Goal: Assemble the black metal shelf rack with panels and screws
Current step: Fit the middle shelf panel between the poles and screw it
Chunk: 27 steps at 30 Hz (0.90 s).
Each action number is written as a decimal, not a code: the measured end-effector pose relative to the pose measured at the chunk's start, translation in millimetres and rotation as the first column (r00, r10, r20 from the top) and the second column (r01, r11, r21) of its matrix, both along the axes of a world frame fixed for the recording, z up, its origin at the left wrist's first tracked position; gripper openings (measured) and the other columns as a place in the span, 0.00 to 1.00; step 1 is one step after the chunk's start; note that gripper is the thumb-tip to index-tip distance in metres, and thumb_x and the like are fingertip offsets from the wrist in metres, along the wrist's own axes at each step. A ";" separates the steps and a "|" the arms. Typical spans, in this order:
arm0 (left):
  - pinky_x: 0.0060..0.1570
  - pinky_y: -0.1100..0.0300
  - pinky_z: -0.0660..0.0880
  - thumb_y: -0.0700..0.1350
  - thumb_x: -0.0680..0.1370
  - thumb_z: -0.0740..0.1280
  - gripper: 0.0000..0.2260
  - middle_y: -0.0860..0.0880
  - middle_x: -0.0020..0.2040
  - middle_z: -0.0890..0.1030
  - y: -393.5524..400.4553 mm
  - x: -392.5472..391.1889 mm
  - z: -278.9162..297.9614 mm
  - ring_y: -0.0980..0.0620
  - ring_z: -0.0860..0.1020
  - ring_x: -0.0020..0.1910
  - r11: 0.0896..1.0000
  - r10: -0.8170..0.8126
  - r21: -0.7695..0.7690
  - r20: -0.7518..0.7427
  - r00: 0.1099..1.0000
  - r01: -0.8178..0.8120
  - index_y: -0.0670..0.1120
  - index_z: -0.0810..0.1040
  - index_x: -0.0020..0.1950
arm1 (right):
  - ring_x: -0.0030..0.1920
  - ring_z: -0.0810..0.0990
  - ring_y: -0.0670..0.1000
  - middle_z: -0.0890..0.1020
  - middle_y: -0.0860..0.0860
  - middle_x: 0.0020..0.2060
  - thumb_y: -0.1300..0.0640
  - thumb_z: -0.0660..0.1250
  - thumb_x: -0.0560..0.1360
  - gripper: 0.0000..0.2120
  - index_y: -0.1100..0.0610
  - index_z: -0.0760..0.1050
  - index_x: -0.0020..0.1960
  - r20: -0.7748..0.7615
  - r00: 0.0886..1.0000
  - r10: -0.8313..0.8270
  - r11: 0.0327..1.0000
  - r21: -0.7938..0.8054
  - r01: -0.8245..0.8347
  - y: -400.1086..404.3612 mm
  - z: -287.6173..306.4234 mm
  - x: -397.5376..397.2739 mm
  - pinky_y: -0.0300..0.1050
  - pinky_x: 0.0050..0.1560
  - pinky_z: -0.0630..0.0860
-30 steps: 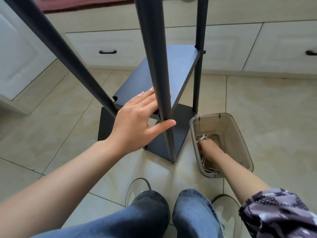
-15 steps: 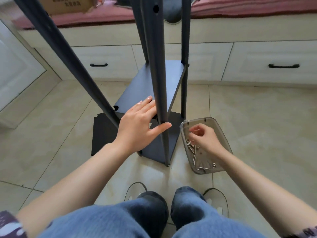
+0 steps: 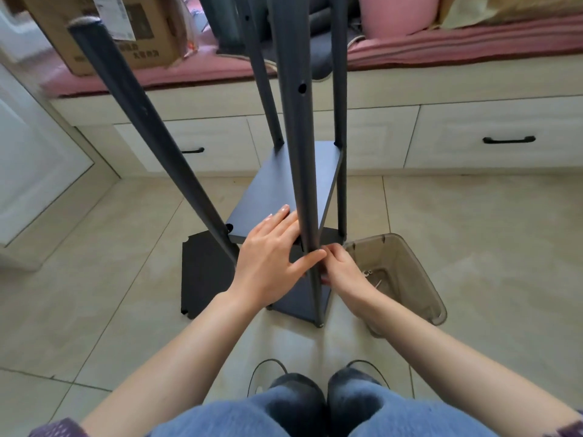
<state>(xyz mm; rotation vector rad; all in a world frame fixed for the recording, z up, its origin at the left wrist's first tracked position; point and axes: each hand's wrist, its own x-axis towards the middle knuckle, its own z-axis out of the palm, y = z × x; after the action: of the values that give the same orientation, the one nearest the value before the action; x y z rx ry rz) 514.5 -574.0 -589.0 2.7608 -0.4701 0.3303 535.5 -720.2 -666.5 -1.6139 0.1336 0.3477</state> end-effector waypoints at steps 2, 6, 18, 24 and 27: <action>0.75 0.59 0.52 0.63 0.79 0.64 0.28 0.55 0.77 0.68 3.3 0.4 -0.2 0.52 0.61 0.79 1.000 -0.002 -0.001 -0.001 1.000 0.002 0.51 0.70 0.76 | 0.38 0.82 0.40 0.84 0.43 0.33 0.50 0.52 0.84 0.12 0.55 0.71 0.54 0.041 0.999 0.026 1.000 0.006 -0.026 5.8 1.8 -0.4 0.44 0.45 0.75; 0.77 0.54 0.57 0.66 0.79 0.60 0.29 0.55 0.77 0.68 13.4 1.8 2.6 0.52 0.62 0.79 0.999 0.008 -0.050 0.007 1.000 -0.008 0.53 0.69 0.77 | 0.33 0.79 0.37 0.82 0.45 0.31 0.51 0.52 0.85 0.14 0.59 0.71 0.53 0.112 0.994 0.011 1.000 0.021 -0.013 20.4 7.2 -0.4 0.29 0.34 0.73; 0.74 0.43 0.64 0.65 0.74 0.62 0.28 0.57 0.75 0.69 82.3 -7.8 8.0 0.56 0.66 0.76 0.870 0.156 -0.453 -0.122 0.980 -0.195 0.58 0.69 0.73 | 0.35 0.77 0.40 0.77 0.55 0.40 0.52 0.51 0.85 0.11 0.57 0.67 0.52 0.193 0.968 0.159 0.986 0.009 -0.164 81.4 32.4 0.5 0.31 0.37 0.75; 0.75 0.52 0.65 0.55 0.78 0.67 0.21 0.58 0.74 0.69 122.4 -15.6 4.1 0.62 0.66 0.73 0.733 0.143 -0.631 -0.223 0.964 -0.255 0.62 0.66 0.70 | 0.38 0.81 0.42 0.79 0.54 0.42 0.52 0.53 0.85 0.10 0.55 0.68 0.51 0.186 0.956 0.226 0.973 -0.091 -0.212 115.2 38.8 2.8 0.29 0.36 0.75; 0.69 0.66 0.65 0.52 0.80 0.68 0.21 0.62 0.74 0.69 143.8 -19.4 -3.4 0.69 0.67 0.70 0.659 0.143 -0.697 -0.254 0.957 -0.283 0.63 0.67 0.70 | 0.37 0.81 0.41 0.80 0.55 0.43 0.51 0.53 0.85 0.09 0.54 0.69 0.50 0.161 0.950 0.269 0.959 -0.141 -0.247 133.7 41.8 5.7 0.27 0.35 0.74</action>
<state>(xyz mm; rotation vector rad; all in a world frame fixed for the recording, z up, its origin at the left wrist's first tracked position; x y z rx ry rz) 495.1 -430.2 -592.4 2.0116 0.0582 0.2457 541.2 -586.5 -624.8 -1.7776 -0.2009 0.3996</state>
